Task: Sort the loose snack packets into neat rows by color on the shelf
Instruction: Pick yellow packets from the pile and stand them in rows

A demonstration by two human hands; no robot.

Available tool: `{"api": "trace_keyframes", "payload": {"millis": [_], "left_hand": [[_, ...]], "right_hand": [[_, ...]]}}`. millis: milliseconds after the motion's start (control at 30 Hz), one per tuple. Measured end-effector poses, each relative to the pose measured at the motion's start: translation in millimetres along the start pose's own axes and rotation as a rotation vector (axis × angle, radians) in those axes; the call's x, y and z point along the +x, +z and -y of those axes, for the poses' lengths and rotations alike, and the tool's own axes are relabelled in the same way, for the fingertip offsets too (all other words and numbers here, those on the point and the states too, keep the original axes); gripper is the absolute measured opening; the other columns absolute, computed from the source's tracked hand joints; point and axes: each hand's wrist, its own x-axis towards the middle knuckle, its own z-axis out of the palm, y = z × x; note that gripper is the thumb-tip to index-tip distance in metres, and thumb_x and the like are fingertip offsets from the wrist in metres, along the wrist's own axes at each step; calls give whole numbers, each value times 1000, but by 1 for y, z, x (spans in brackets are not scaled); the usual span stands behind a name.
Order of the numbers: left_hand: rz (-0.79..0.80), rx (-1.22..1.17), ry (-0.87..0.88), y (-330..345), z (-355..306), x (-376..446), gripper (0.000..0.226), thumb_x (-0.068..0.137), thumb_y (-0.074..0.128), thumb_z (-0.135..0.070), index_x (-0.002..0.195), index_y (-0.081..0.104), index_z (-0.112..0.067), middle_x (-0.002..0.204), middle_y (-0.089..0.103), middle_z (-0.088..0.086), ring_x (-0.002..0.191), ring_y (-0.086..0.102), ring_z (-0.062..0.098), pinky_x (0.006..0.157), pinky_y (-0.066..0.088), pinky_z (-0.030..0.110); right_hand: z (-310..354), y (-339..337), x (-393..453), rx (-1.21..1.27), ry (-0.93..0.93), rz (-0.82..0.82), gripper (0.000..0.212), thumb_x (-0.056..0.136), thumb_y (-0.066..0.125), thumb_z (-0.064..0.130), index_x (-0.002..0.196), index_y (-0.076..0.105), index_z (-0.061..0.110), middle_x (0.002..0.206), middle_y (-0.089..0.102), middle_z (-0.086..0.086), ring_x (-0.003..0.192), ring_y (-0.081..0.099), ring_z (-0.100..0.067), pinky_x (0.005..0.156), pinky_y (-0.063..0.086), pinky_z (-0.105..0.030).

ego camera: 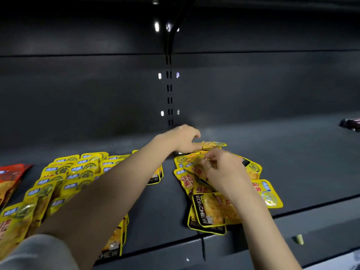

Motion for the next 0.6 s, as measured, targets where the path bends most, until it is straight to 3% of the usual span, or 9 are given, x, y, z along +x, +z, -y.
{"api": "trace_keyframes", "payload": {"millis": [133,300,433,600], "left_hand": [[103,4,31,15,-14,16,29,87,57,-29,108,54,-10,104,56,7,99,54,28,86,46,39],[121,18,-31,24,-20,23,31,84,57,-22,114,54,-11,115,58,8,104,55,28,88,48,41],[67,45,-92,19,-24,22,37,85,57,-24,121,56,-19,117,56,3,107,54,25,87,47,35],[-2,-74,-143,3,-18,5,26,97,47,-30,106,61,-11,104,59,7,97,55,25,82,44,33]], "right_hand": [[-22,-14,-1,3,21,-41,20,93,54,24,109,62,16,111,62,-8,106,55,-25,82,39,-30],[-41,-23,-3,8,27,-61,19,94,52,23,109,61,16,108,61,-7,103,57,-25,81,44,-33],[-51,-27,-1,14,12,-53,19,94,54,24,109,62,17,108,58,-6,100,59,-26,83,46,-34],[-57,-30,9,-17,-3,-35,21,93,53,24,112,61,18,112,57,-6,102,59,-28,84,45,-32]]}}
